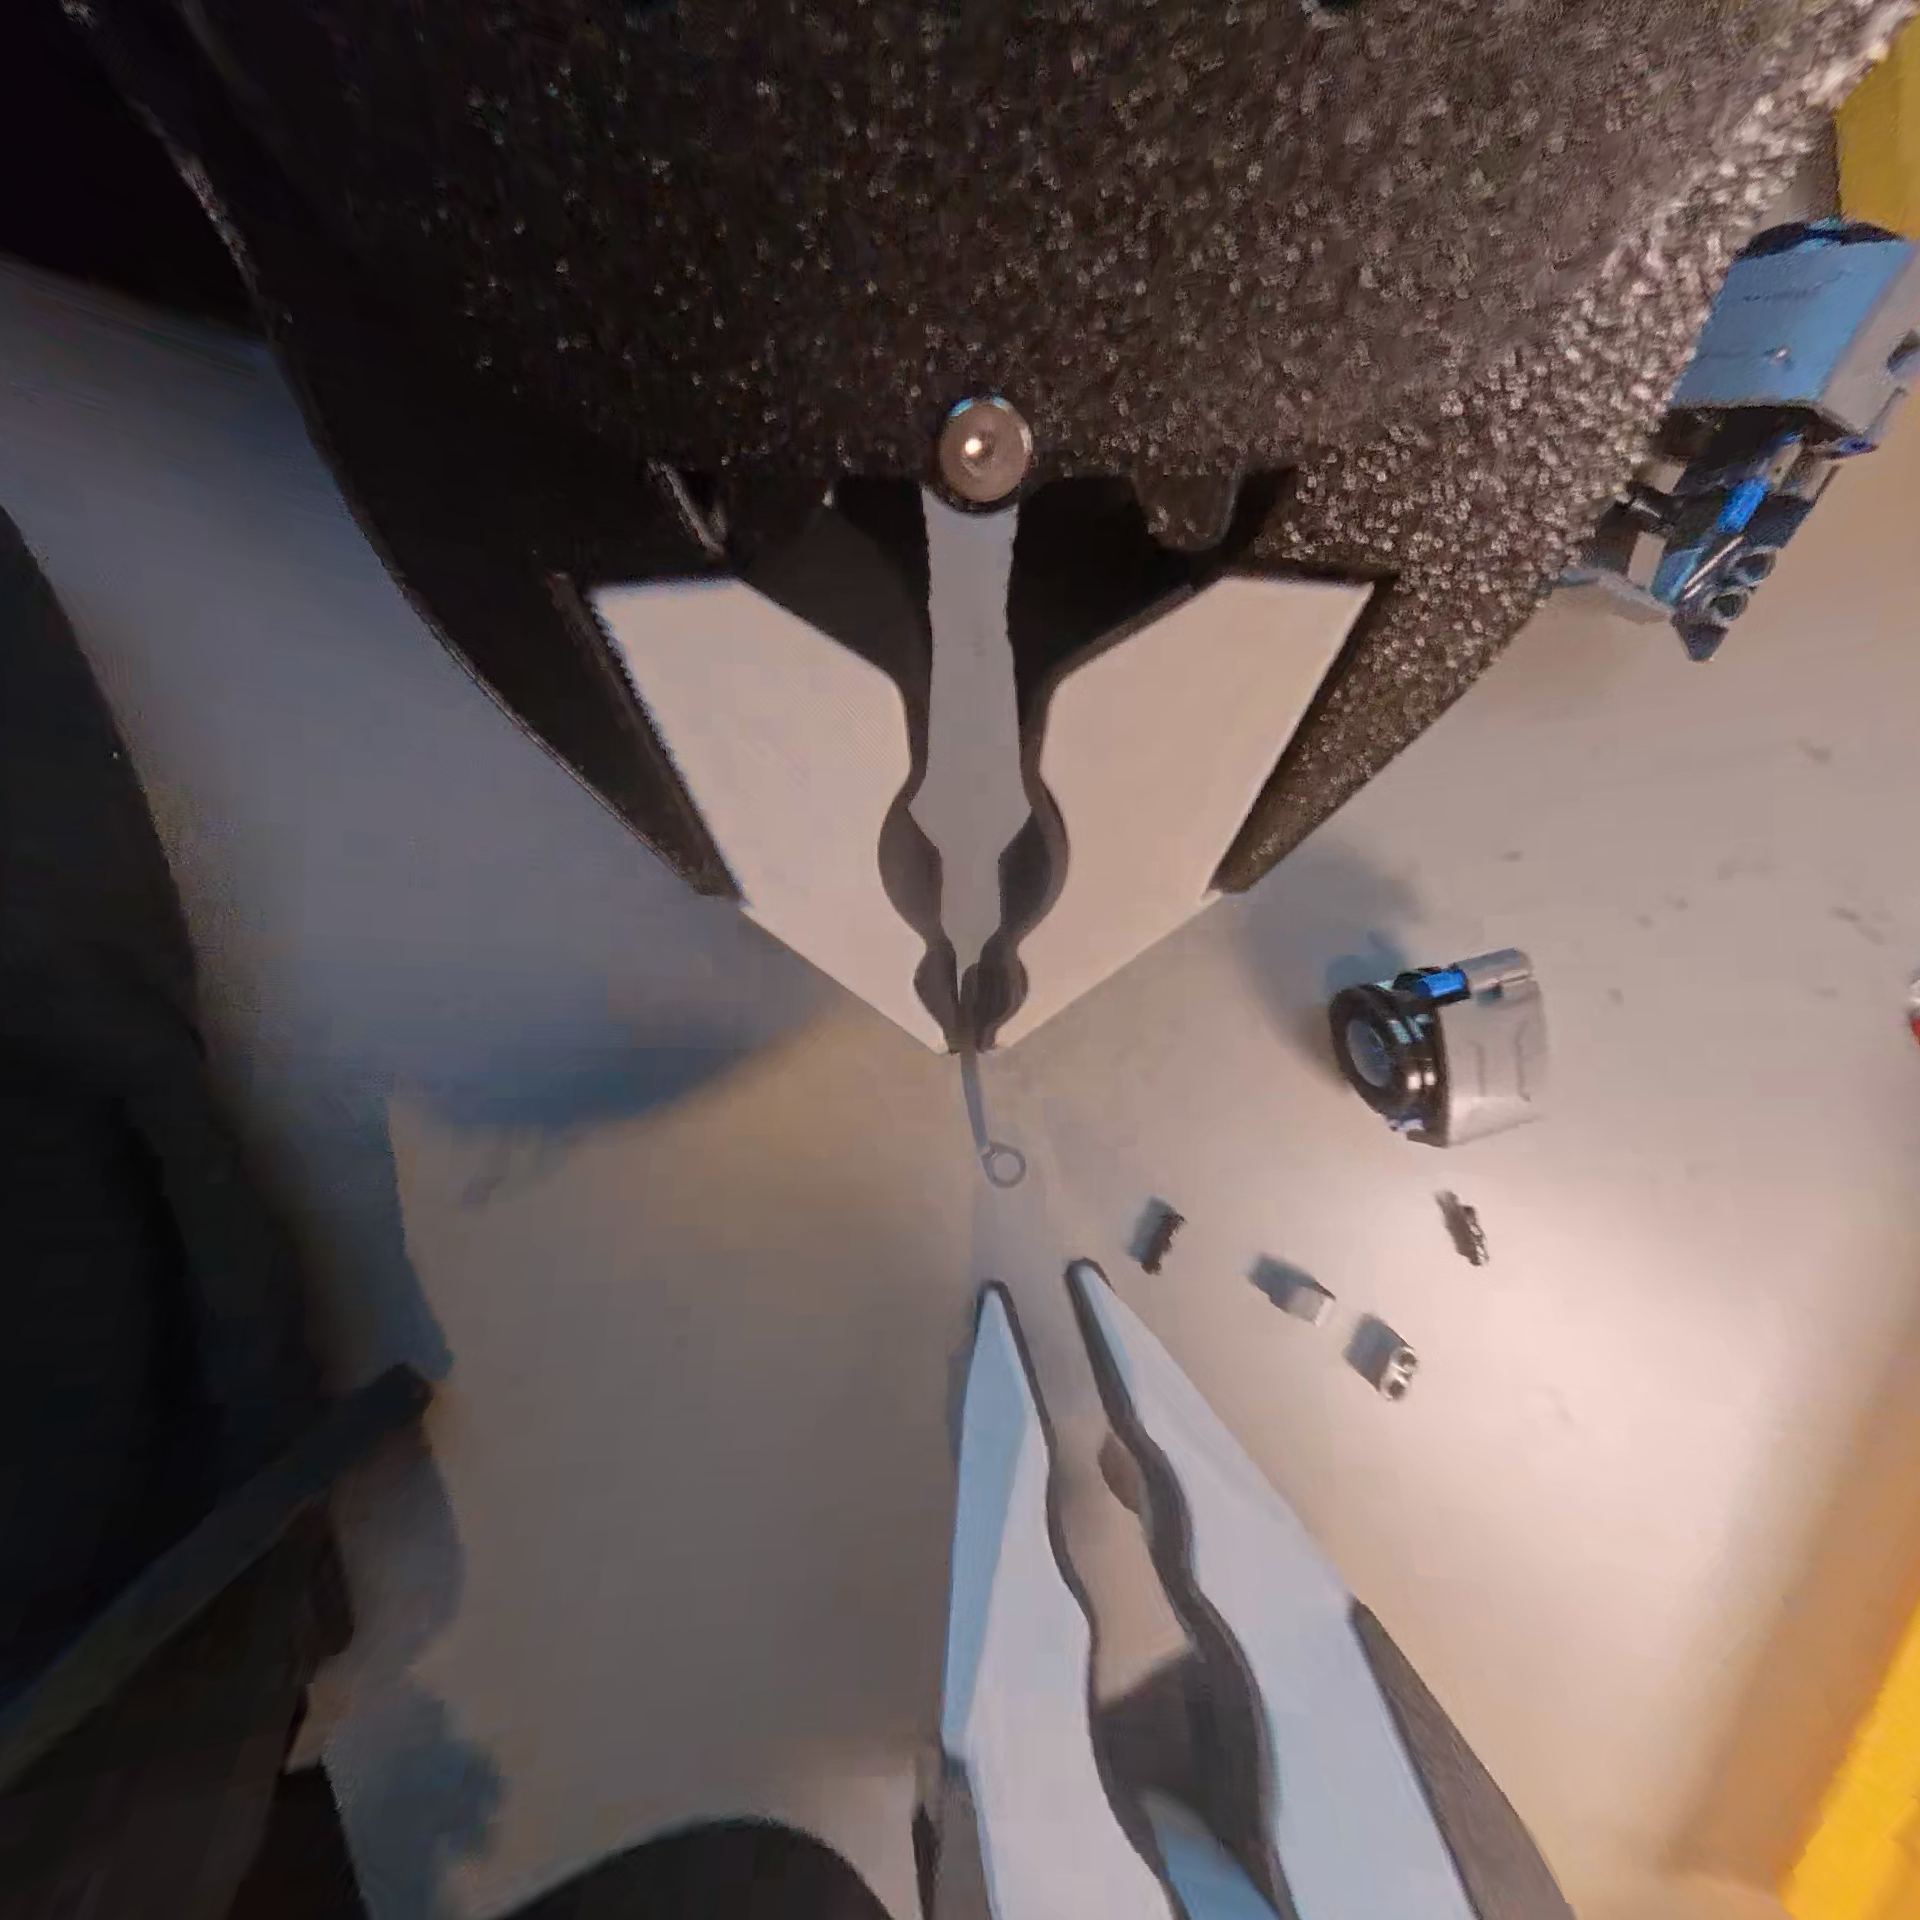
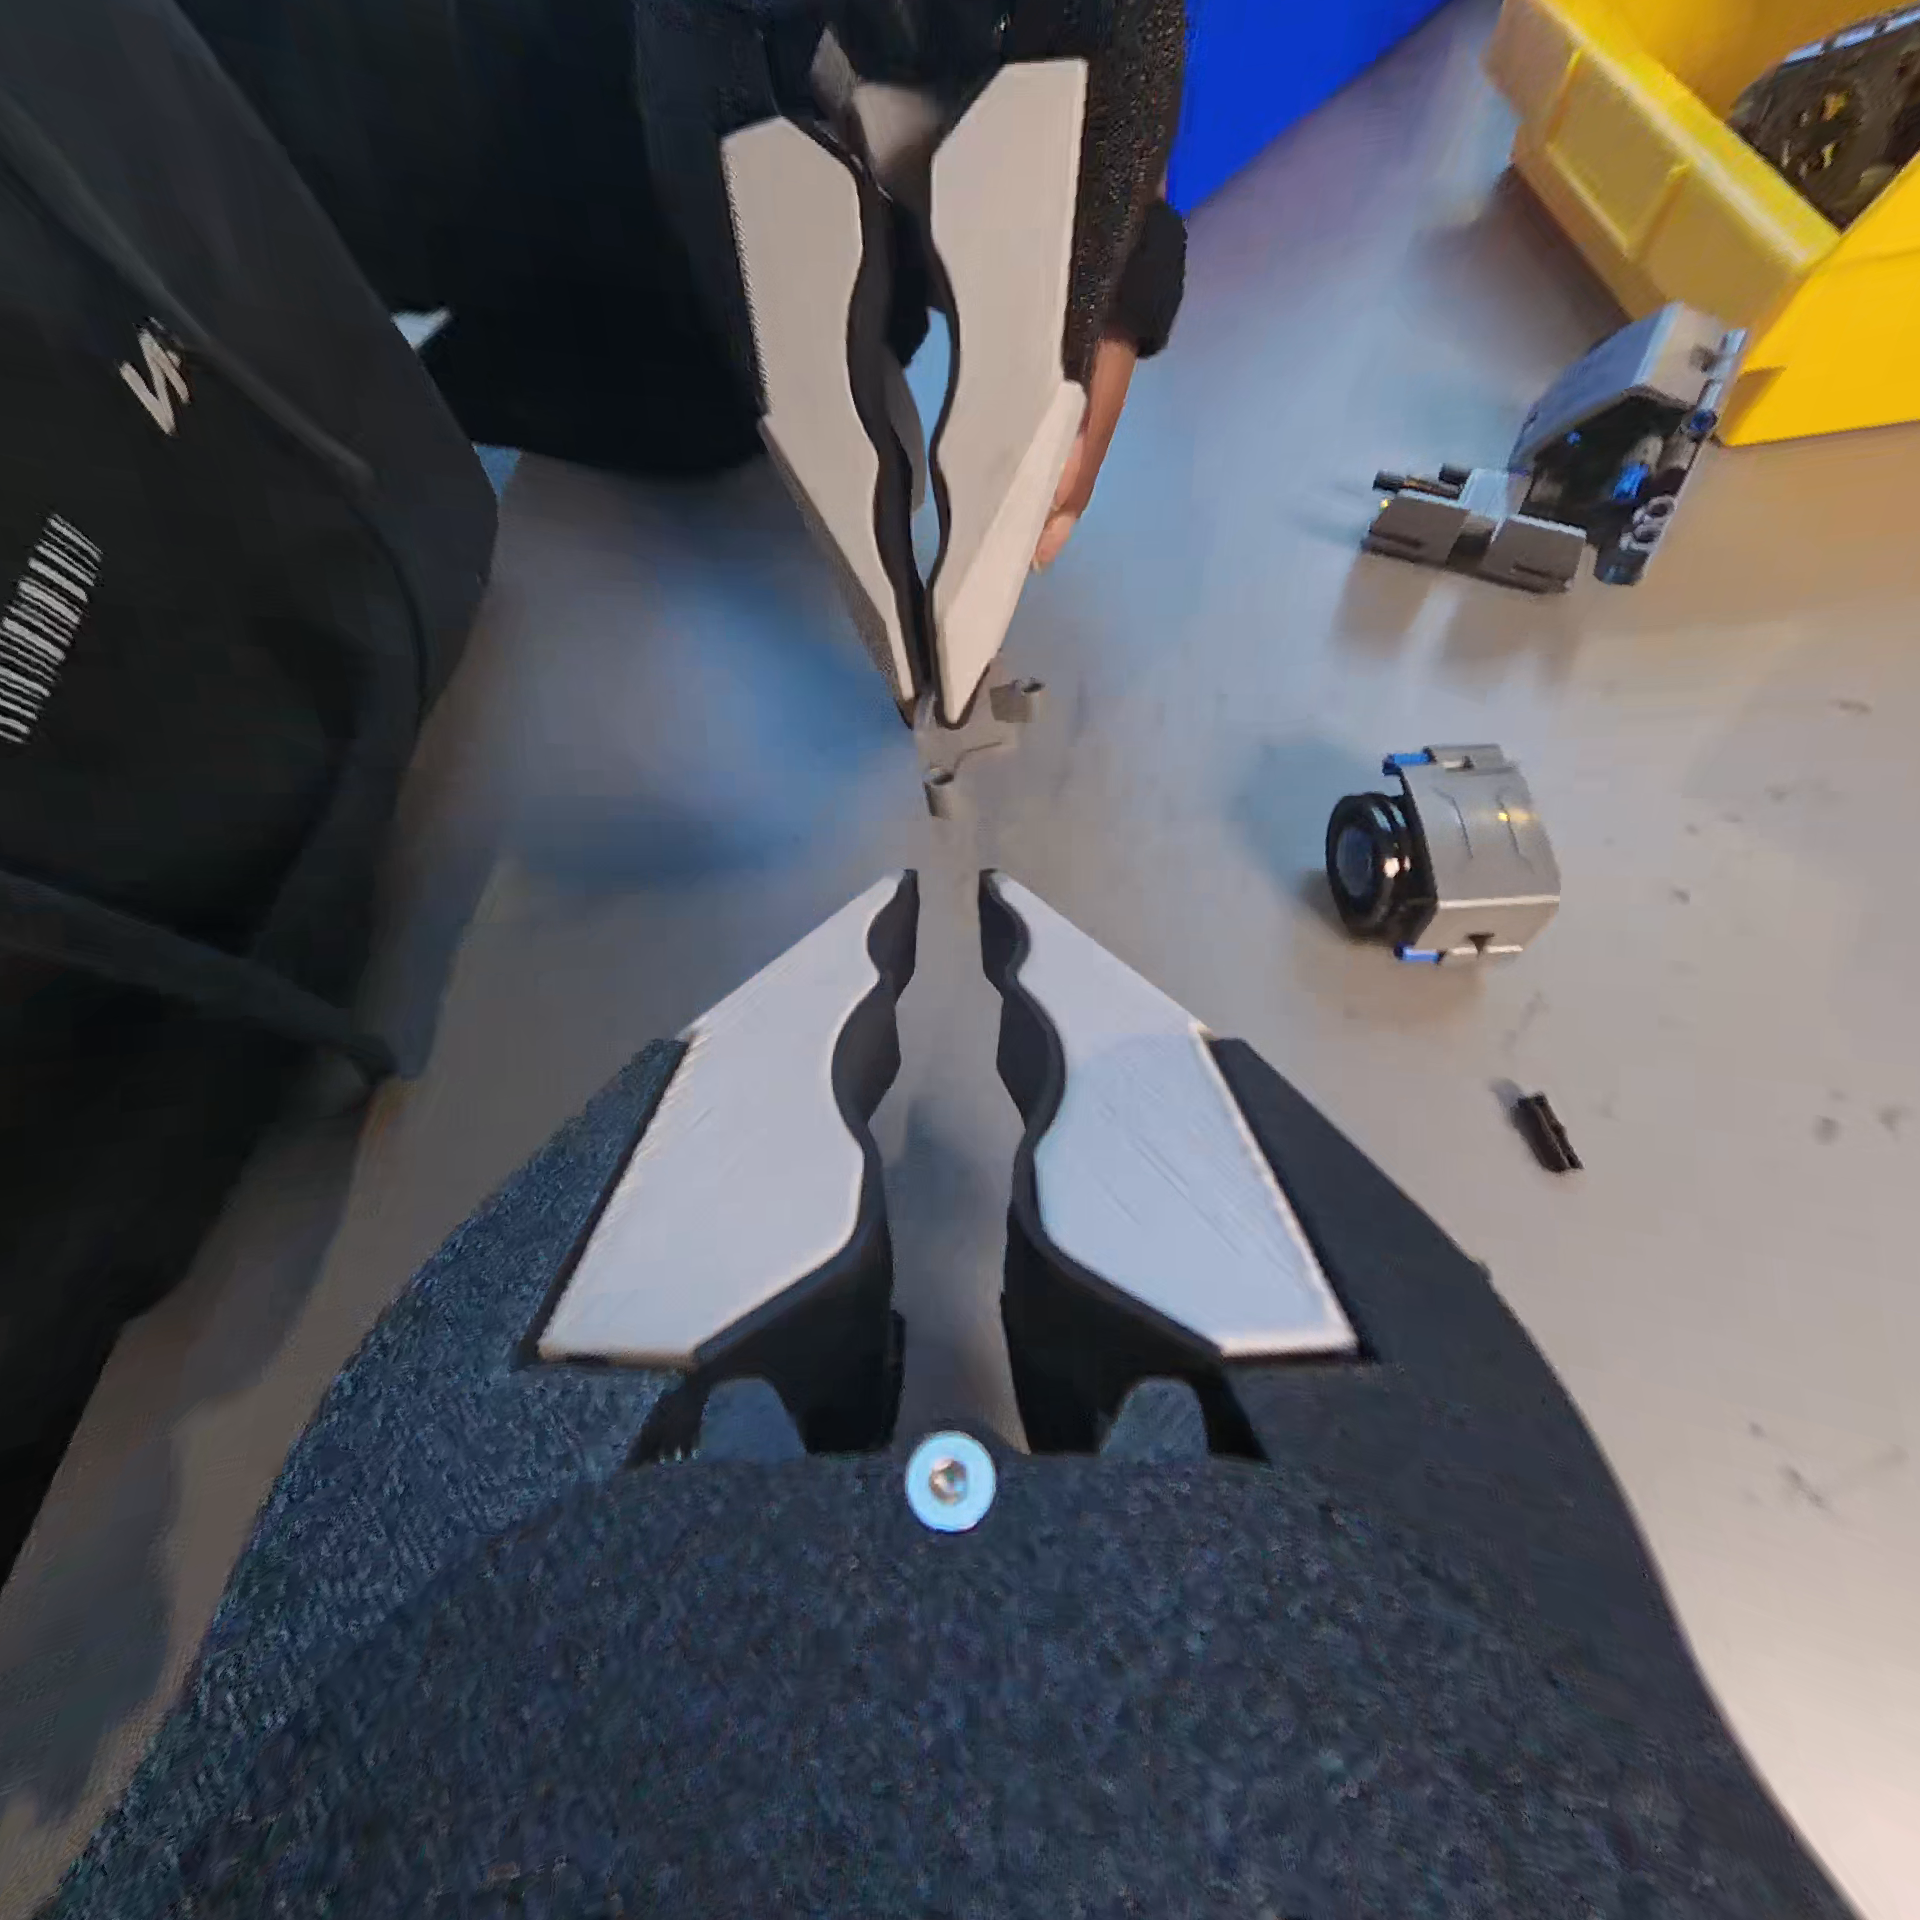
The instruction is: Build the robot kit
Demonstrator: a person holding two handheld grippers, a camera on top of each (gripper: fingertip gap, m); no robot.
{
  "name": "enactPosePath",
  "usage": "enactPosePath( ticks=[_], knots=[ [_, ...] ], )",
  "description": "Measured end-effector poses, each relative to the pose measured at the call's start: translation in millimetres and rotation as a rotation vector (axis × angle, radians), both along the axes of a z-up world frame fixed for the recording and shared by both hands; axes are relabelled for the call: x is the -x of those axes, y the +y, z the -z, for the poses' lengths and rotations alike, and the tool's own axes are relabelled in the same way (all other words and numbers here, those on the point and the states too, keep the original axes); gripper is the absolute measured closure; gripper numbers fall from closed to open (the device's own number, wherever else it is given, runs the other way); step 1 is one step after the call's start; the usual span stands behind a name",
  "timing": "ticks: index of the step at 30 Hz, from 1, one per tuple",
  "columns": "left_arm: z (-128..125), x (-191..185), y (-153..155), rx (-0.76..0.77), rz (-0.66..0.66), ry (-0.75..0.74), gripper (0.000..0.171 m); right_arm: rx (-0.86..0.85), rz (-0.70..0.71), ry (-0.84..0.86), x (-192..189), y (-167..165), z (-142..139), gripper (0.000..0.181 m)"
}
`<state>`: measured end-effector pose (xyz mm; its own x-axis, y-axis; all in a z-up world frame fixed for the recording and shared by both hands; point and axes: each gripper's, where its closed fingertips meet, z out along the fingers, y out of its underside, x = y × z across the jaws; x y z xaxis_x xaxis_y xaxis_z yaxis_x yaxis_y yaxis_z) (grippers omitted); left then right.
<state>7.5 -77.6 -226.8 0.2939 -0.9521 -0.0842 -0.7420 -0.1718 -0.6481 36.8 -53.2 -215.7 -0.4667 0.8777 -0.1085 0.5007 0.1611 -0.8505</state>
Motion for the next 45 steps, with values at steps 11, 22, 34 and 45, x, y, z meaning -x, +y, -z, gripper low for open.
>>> enactPosePath(
  ticks=[11,22,34,45],
  knots=[
    [22,2,-2,0.132,0.079,0.147,0.168,-0.141,0.131,-0.179,-13,38,34,0.168],
    [14,28,-3,0.145,-0.163,-0.156,0.142,-0.256,0.182,-0.264,-9,44,45,0.176],
    [27,-20,-4,0.116,-0.123,-0.139,0.149,-0.174,0.112,-0.203,-16,22,24,0.178],
    [-8,-44,-13,0.200,-0.128,-0.368,0.147,-0.157,-0.014,-0.137,-32,-19,-3,0.178]
  ],
)
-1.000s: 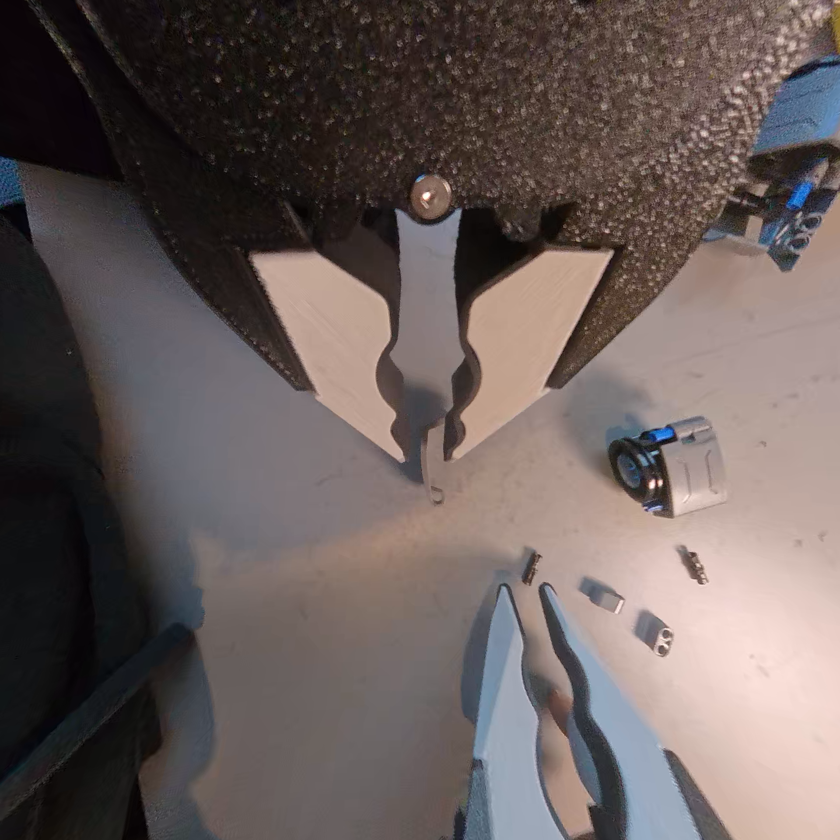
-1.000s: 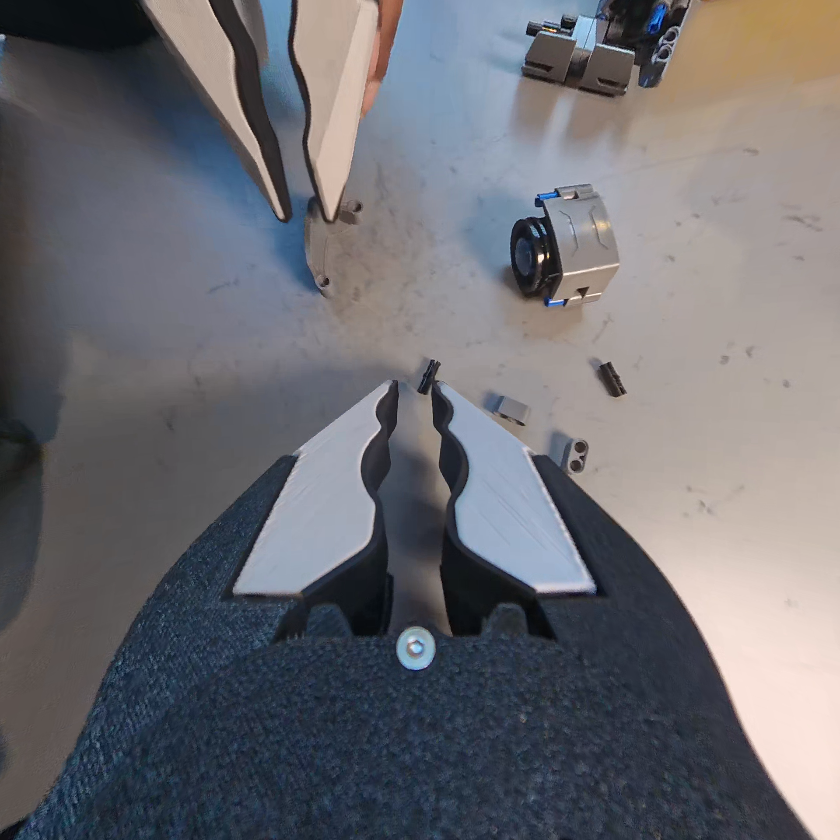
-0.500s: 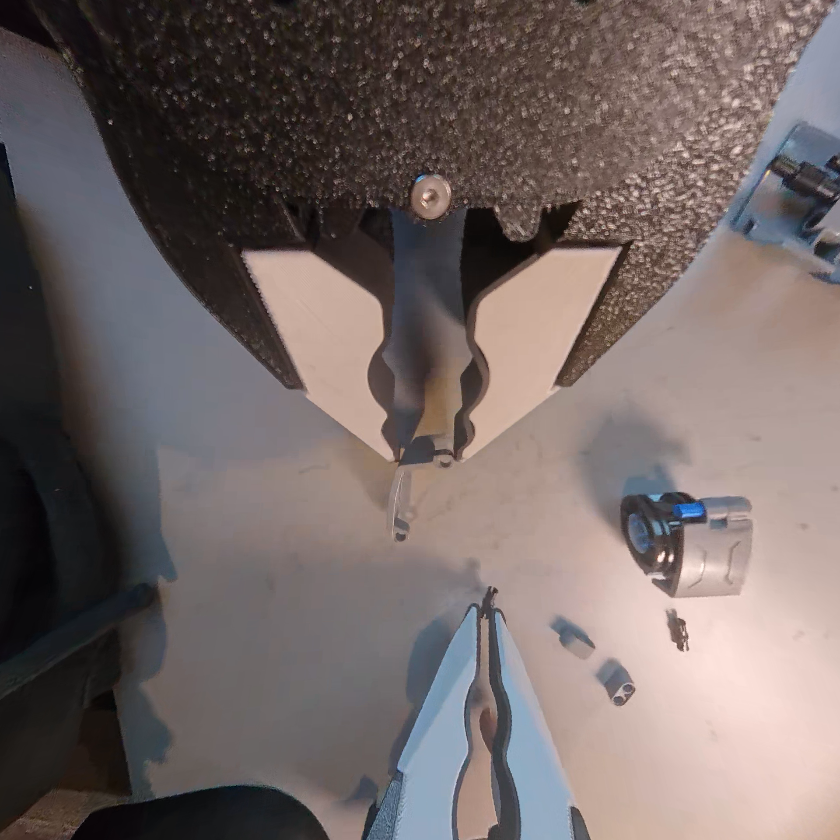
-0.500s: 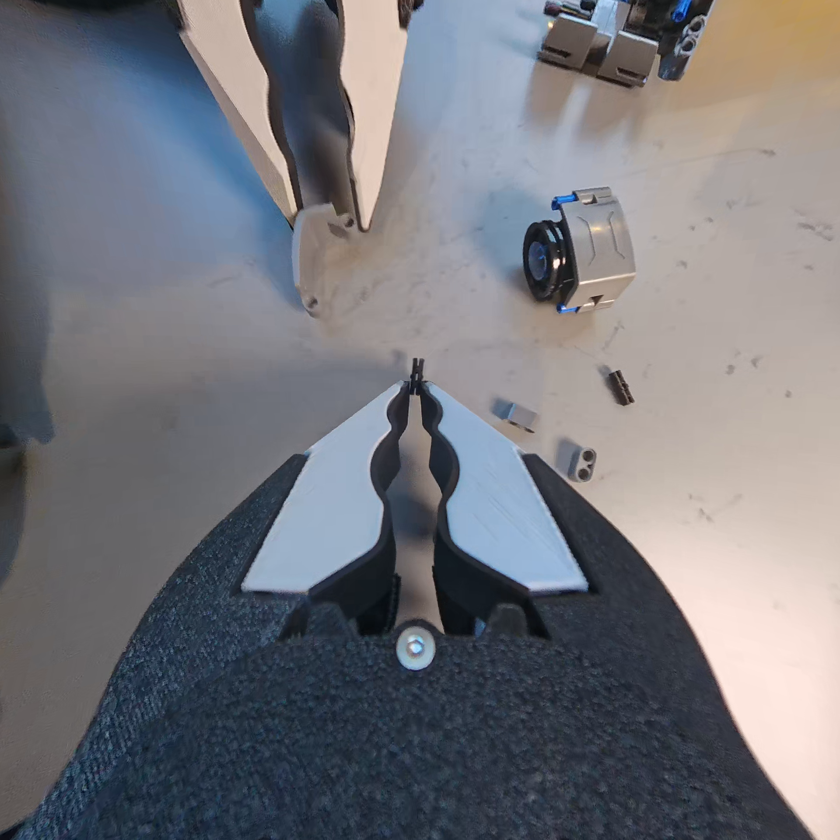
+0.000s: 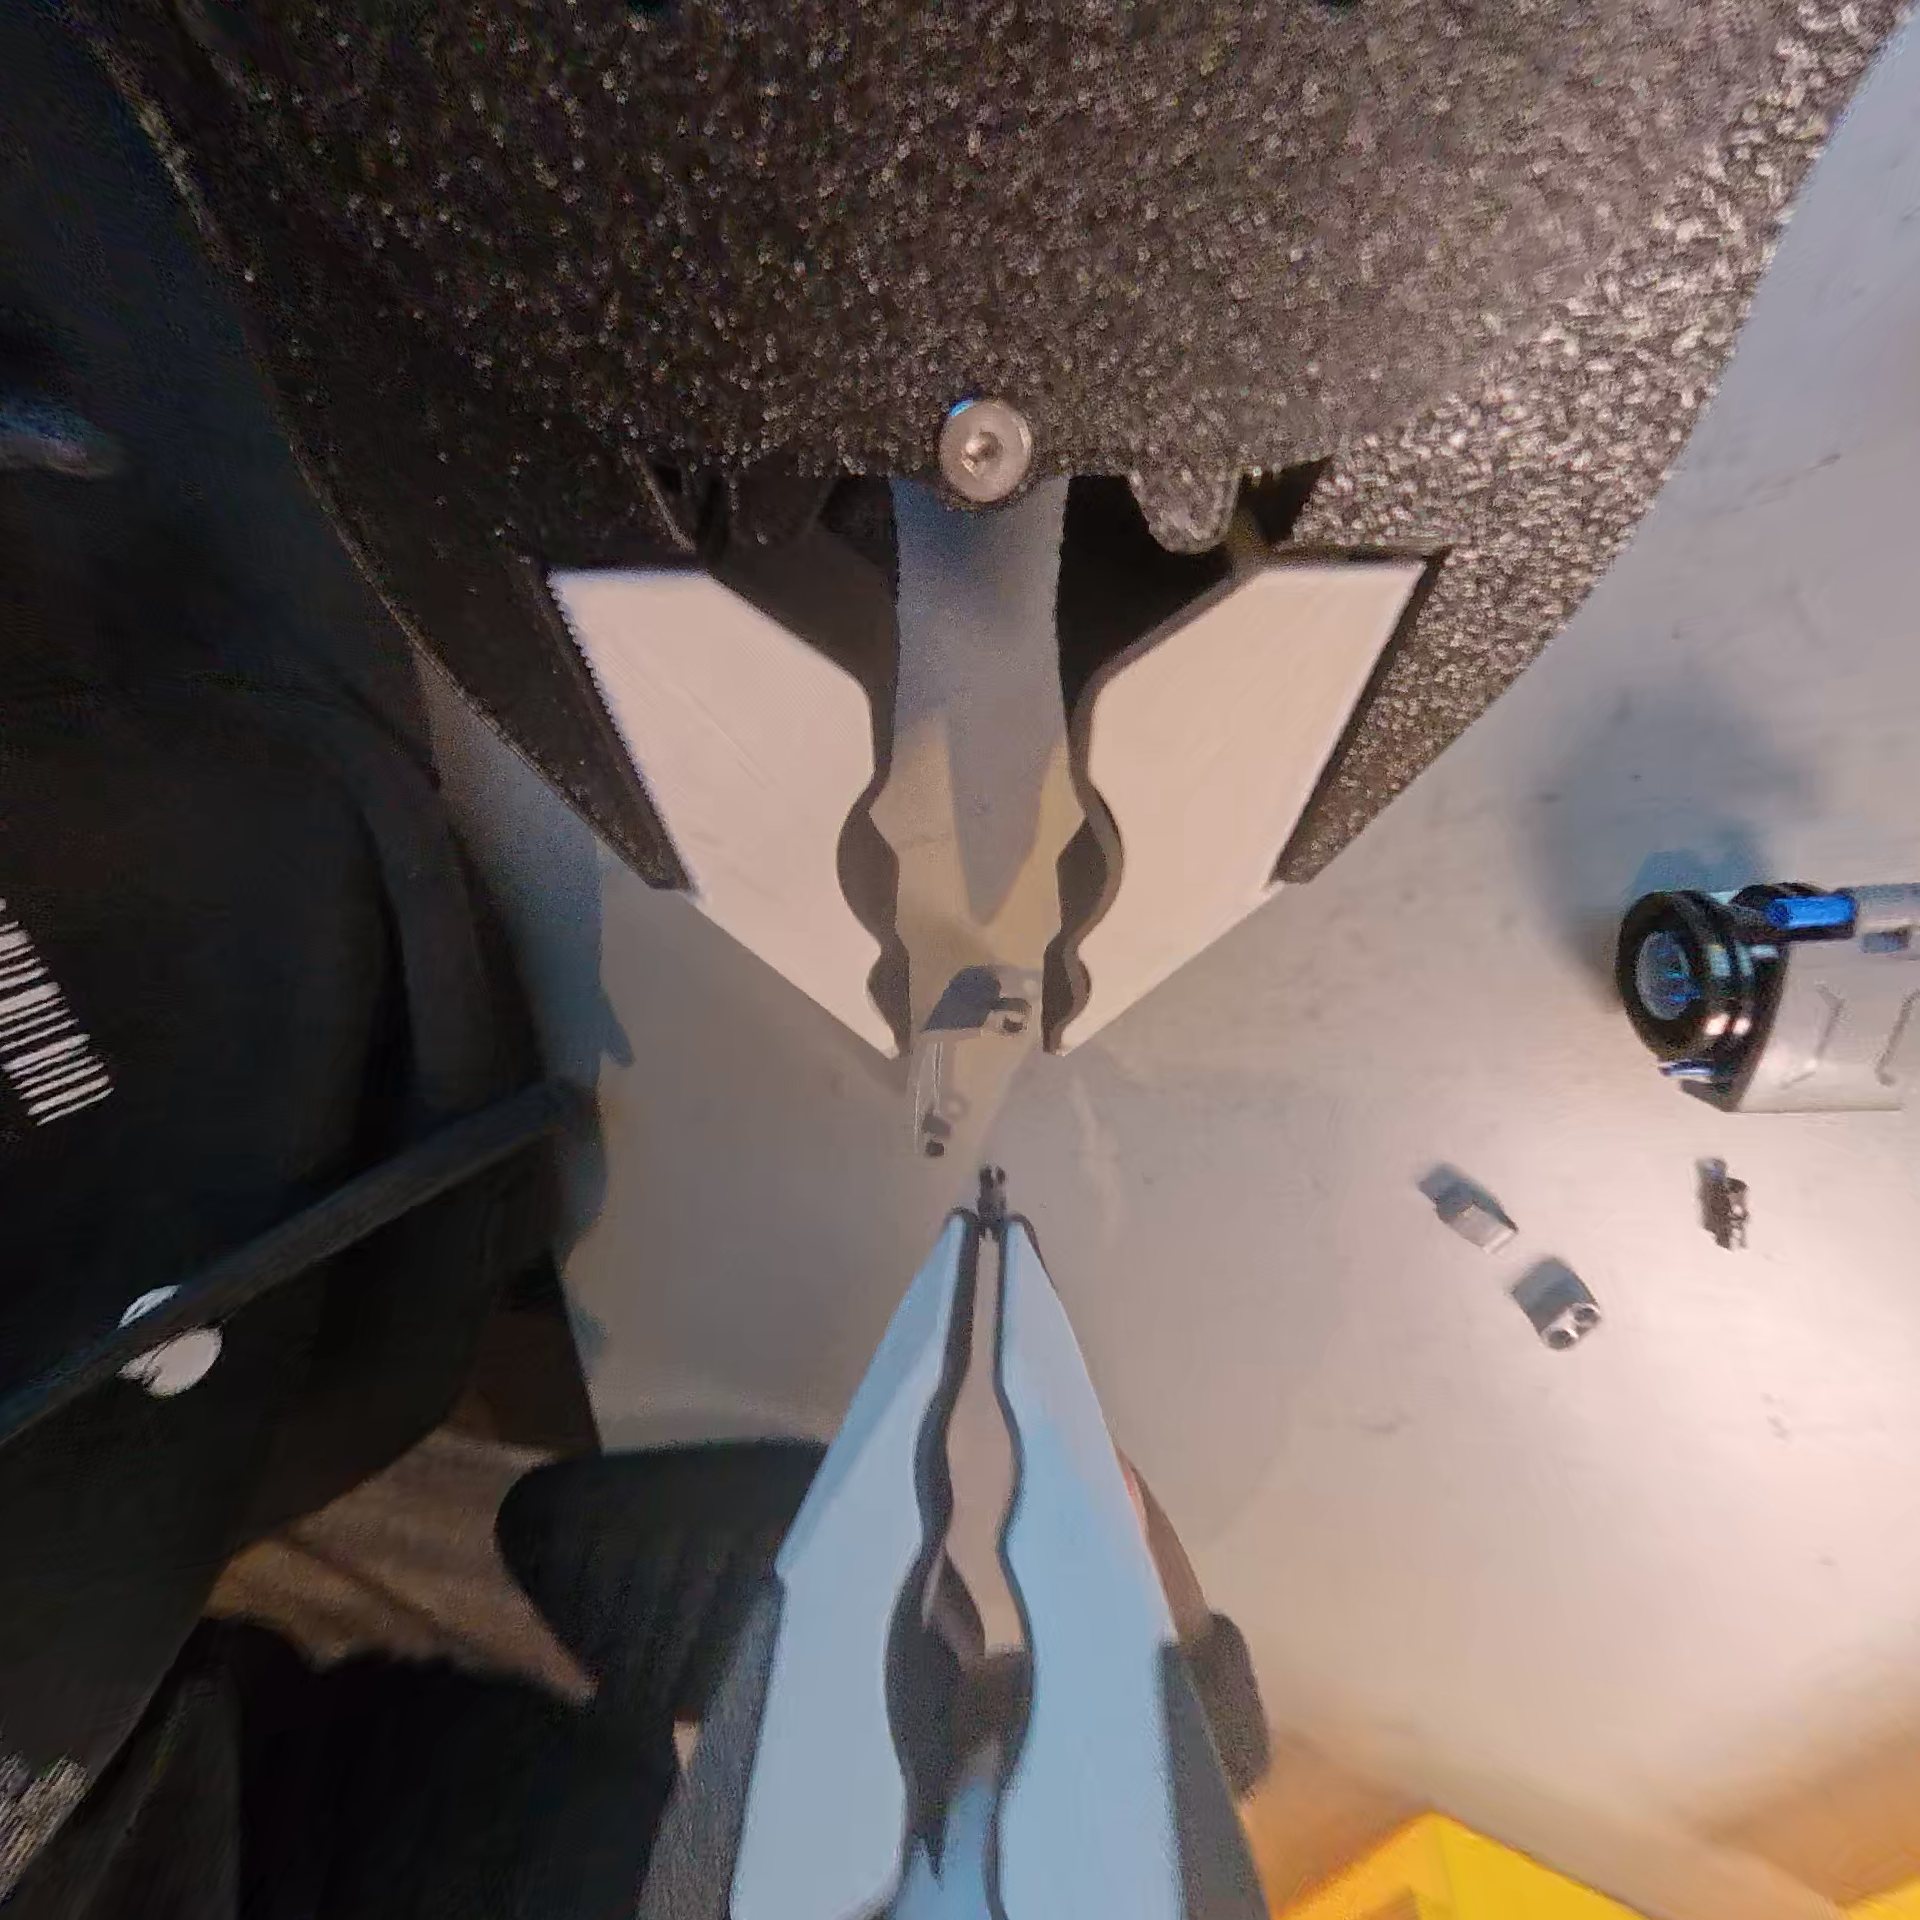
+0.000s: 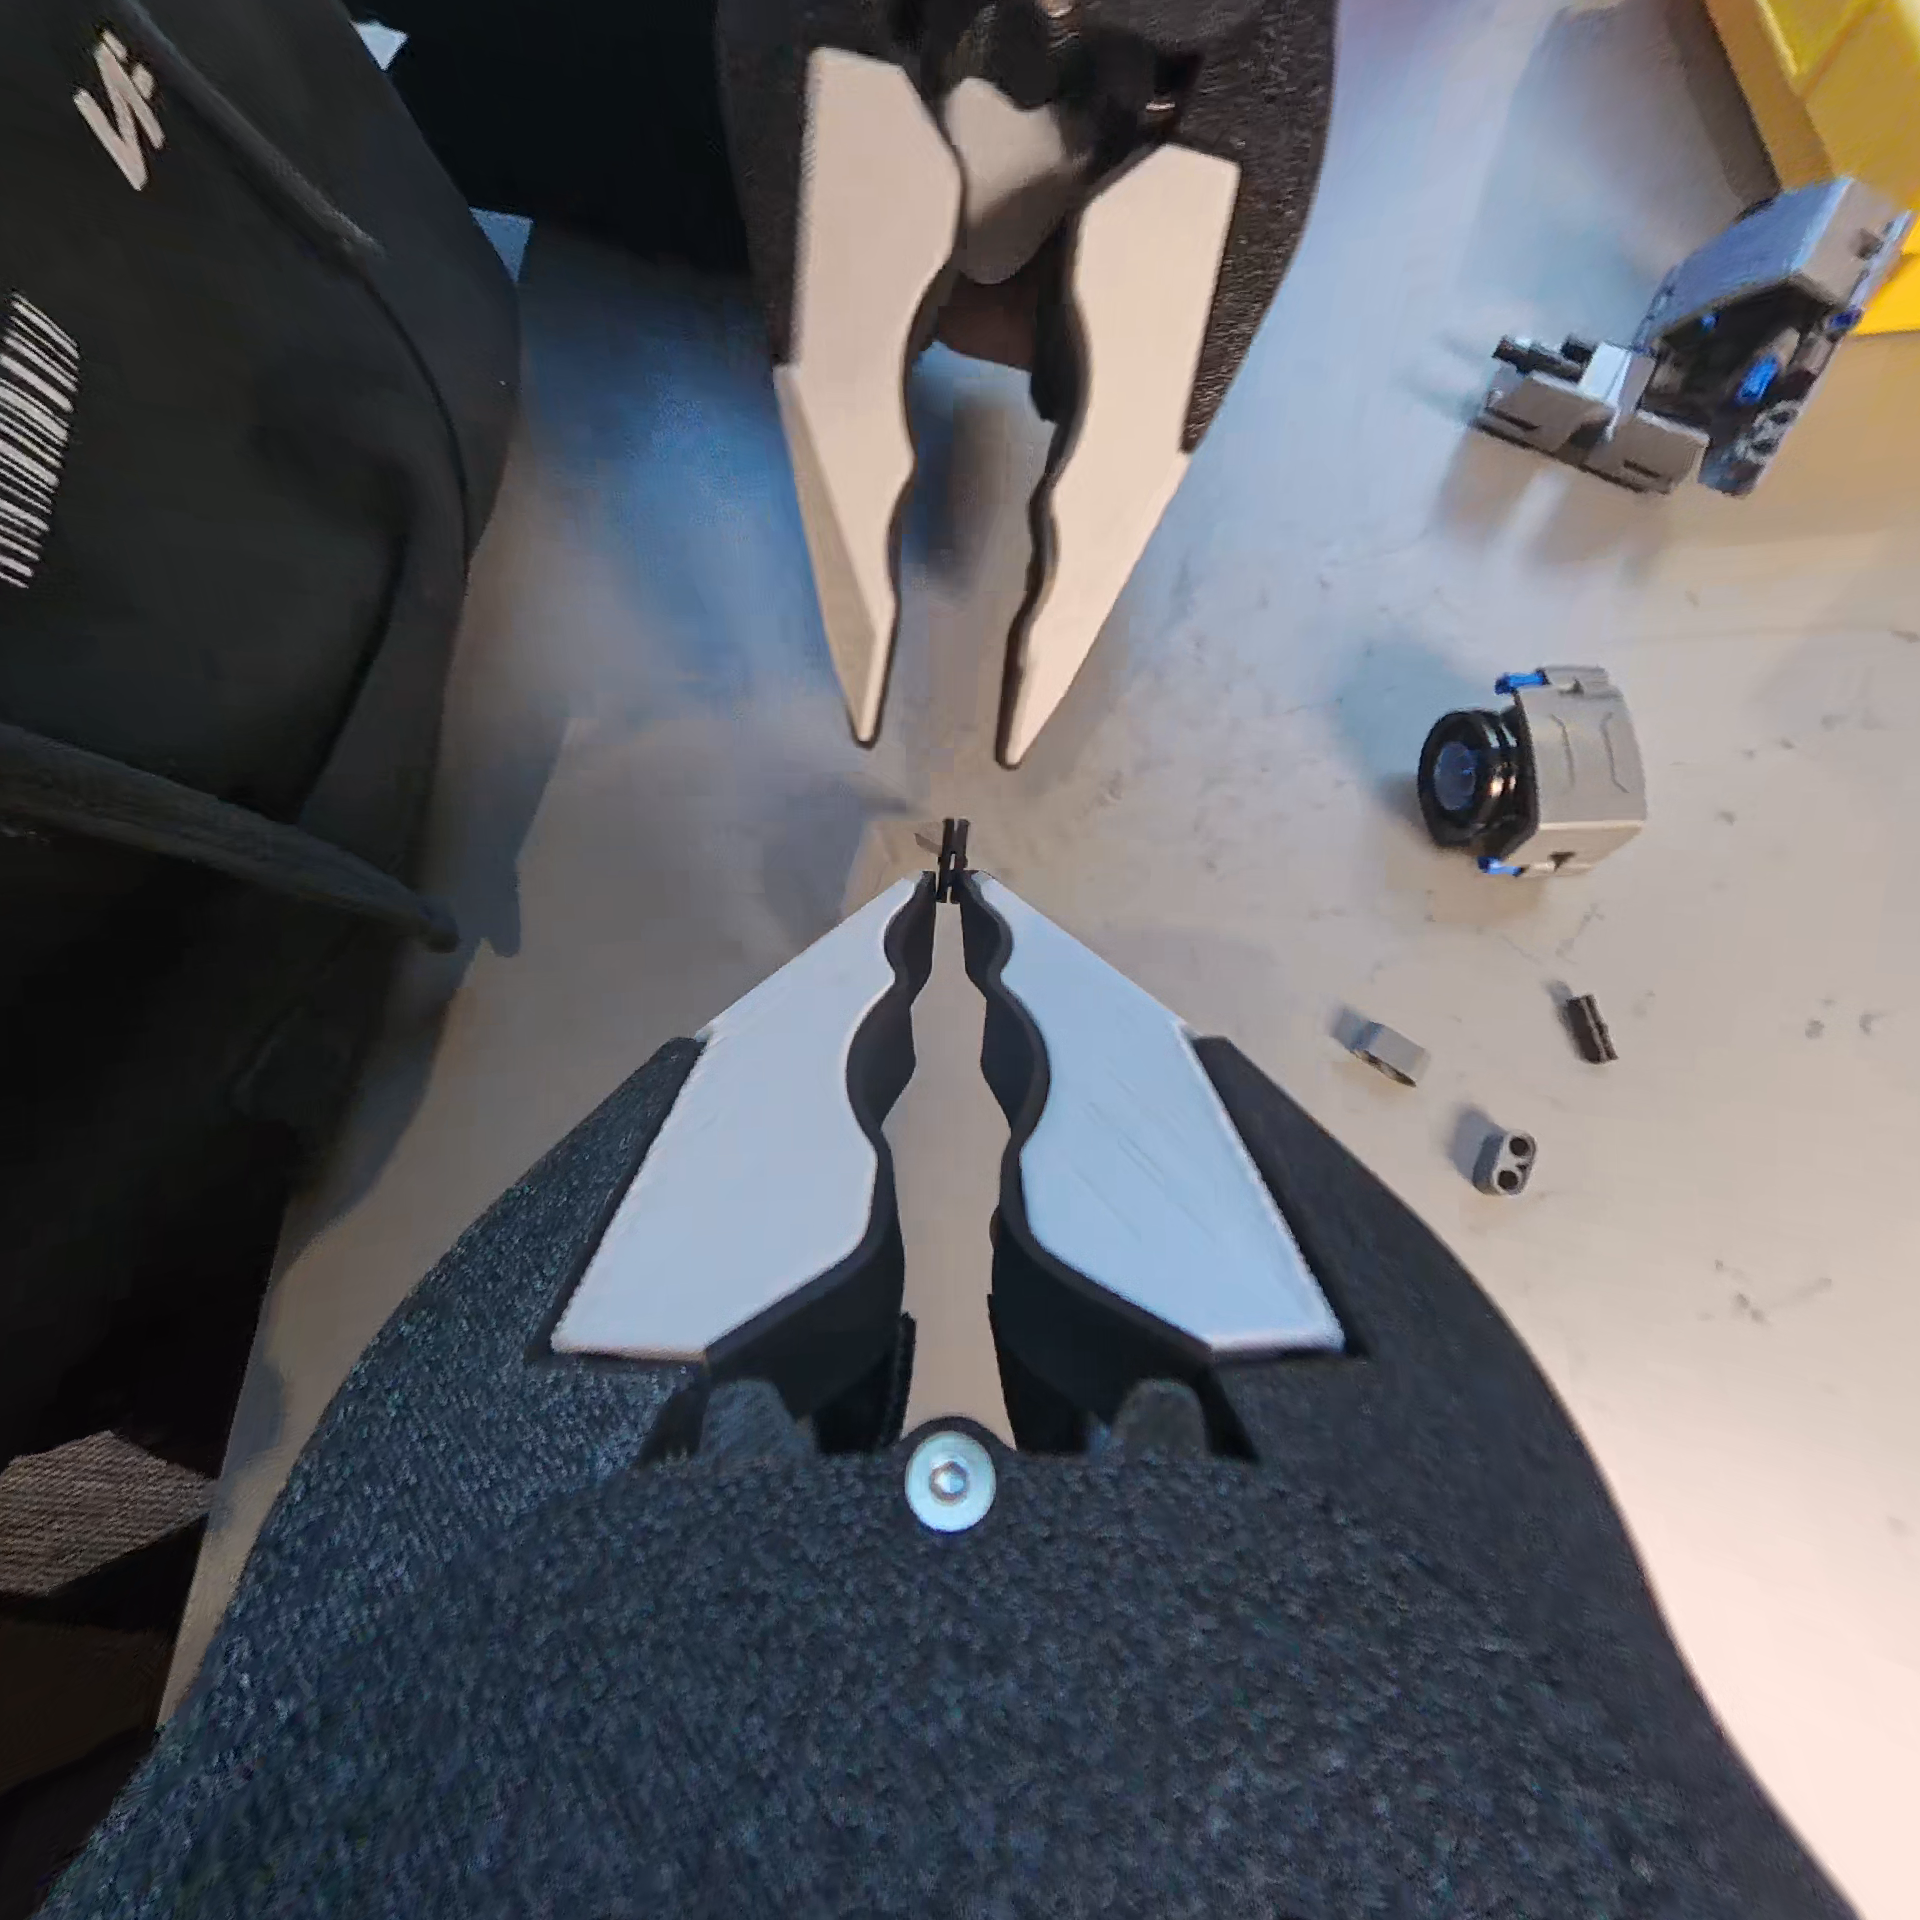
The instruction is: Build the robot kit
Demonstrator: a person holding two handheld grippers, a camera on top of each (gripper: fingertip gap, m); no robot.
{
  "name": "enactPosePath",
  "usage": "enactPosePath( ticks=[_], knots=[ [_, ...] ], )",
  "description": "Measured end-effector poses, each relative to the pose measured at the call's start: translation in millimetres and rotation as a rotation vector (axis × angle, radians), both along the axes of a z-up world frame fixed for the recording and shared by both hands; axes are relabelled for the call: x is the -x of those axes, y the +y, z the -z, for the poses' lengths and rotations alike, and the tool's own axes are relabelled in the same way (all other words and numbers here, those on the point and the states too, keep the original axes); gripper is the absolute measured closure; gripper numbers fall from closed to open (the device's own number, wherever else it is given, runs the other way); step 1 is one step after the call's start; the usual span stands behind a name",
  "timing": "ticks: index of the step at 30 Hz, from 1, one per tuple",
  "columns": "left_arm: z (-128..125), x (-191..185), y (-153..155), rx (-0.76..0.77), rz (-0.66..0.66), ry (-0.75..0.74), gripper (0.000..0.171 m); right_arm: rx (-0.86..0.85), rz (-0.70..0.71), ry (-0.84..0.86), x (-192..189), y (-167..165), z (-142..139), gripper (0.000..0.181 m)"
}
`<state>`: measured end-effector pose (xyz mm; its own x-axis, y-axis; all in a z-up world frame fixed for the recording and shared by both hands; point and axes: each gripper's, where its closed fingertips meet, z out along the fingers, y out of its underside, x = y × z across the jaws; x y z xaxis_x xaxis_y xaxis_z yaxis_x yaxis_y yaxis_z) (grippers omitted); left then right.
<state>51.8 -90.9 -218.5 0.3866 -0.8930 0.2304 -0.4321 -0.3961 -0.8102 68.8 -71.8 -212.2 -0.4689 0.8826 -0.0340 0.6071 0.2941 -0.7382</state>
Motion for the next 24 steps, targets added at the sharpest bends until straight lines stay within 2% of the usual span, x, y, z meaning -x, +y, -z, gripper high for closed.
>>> enactPosePath(
  ticks=[3,6,8,12,14,18,21,24],
  knots=[
    [-16,-4,1,-0.023,-0.012,-0.071,0.150,-0.047,-0.017,0.021,8,-6,-6,0.178],
    [-17,-6,-1,-0.047,-0.008,-0.062,0.156,-0.093,-0.039,0.015,14,-12,-7,0.178],
    [-17,-6,-3,-0.068,-0.006,-0.057,0.167,-0.108,-0.050,0.010,16,-16,-9,0.178],
    [-20,-5,-7,-0.090,0.004,-0.066,0.167,-0.128,-0.051,0.031,18,-22,-17,0.178],
    [-29,-5,-9,-0.092,0.017,-0.134,0.168,-0.113,-0.038,0.087,20,-24,-27,0.178],
    [-57,-3,-18,-0.061,0.080,-0.372,0.168,-0.023,-0.007,0.258,23,-33,-57,0.177],
    [-66,-6,-23,-0.068,0.112,-0.431,0.168,-0.034,-0.009,0.297,22,-37,-65,0.177],
    [-66,-8,-25,-0.084,0.121,-0.426,0.168,-0.039,-0.017,0.292,20,-40,-64,0.176]
  ],
)
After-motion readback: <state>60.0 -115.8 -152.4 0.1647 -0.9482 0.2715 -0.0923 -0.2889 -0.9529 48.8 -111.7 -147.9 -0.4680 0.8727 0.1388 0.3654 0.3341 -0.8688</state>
